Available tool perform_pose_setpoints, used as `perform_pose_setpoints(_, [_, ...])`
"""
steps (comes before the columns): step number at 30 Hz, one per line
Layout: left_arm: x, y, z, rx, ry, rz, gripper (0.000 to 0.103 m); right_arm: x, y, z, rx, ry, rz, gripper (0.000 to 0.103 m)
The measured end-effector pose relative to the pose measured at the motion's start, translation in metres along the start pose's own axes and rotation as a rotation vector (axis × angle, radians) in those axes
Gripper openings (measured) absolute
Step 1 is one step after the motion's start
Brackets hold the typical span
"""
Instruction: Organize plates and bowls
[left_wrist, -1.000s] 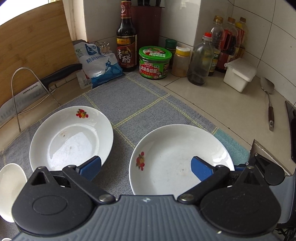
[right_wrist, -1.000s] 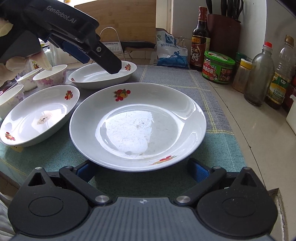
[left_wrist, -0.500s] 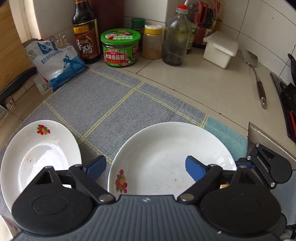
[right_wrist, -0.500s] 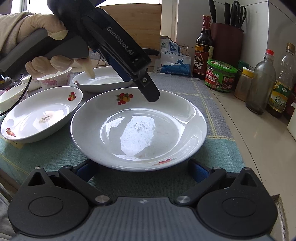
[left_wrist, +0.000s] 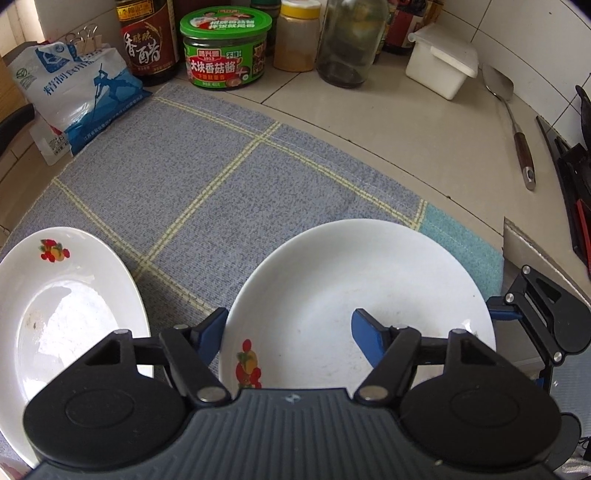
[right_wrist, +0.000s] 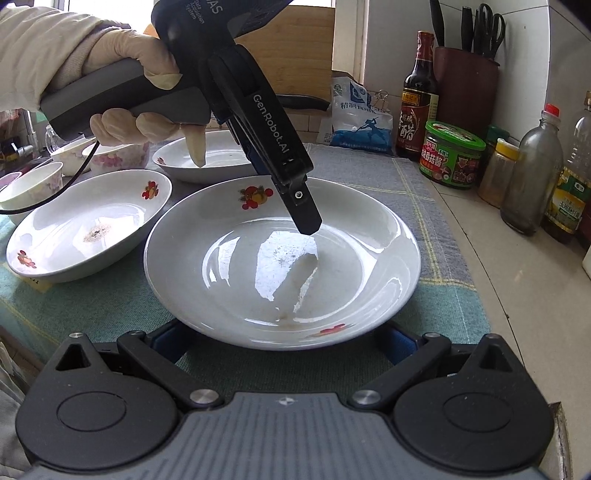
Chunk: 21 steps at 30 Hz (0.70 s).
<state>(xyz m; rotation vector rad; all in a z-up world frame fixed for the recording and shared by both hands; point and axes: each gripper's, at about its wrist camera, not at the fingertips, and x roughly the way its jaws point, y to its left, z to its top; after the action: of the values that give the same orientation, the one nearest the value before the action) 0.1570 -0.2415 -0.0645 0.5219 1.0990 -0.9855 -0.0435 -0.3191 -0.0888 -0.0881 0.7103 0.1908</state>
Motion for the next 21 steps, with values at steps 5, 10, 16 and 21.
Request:
perform_pose_setpoints(5, [0.000, 0.003, 0.001, -0.004, 0.002, -0.024, 0.071, 0.003, 0.000, 0.004, -0.011, 0.017, 0.003, 0.103])
perform_pose_setpoints(10, [-0.001, 0.004, 0.000, -0.001, -0.006, -0.033, 0.071, 0.003, 0.002, 0.009, -0.028, 0.032, -0.013, 0.103])
perform_pose_setpoints(16, [-0.007, 0.008, 0.005, -0.011, -0.025, -0.044, 0.071, 0.004, -0.006, 0.018, -0.038, 0.038, -0.018, 0.103])
perform_pose_setpoints(21, [-0.009, 0.013, 0.015, -0.023, -0.051, -0.042, 0.071, 0.011, -0.017, 0.027, -0.056, 0.044, -0.019, 0.103])
